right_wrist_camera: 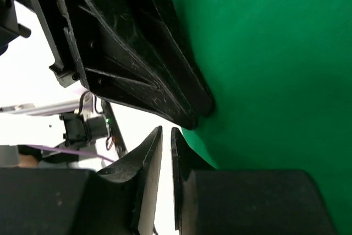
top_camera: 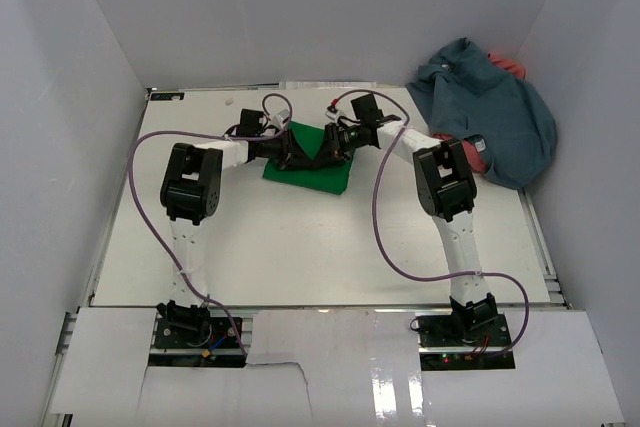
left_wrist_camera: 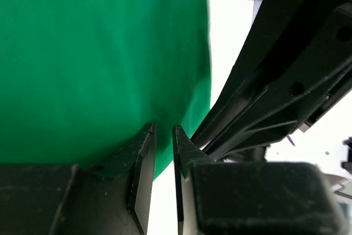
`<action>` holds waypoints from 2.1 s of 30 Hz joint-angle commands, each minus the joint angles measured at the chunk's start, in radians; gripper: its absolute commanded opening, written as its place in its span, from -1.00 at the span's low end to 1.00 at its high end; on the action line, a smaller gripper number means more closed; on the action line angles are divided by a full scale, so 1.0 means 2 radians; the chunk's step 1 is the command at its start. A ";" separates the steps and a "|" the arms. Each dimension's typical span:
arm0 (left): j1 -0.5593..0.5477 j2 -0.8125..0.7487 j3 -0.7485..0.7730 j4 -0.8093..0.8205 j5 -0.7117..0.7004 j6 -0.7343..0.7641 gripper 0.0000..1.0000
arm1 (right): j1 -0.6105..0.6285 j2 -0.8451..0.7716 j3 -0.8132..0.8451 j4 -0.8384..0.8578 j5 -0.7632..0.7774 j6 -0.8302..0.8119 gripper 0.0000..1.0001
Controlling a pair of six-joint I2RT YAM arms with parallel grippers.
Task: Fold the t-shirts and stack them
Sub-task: Smooth out wrinkles on the folded tshirt
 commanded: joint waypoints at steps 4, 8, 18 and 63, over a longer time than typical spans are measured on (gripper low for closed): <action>0.001 -0.028 -0.049 0.066 0.056 -0.022 -0.43 | 0.007 -0.014 -0.038 0.001 -0.030 -0.008 -0.69; 0.002 -0.044 -0.080 0.083 0.059 -0.029 -0.43 | 0.009 -0.031 -0.093 0.034 -0.041 0.004 -0.70; 0.005 -0.035 -0.125 0.116 0.052 -0.033 -0.44 | 0.010 -0.010 -0.149 0.077 -0.040 0.021 -0.75; 0.106 0.035 0.000 0.017 -0.074 -0.011 -0.43 | -0.021 -0.317 -0.215 -0.064 0.024 -0.086 -0.01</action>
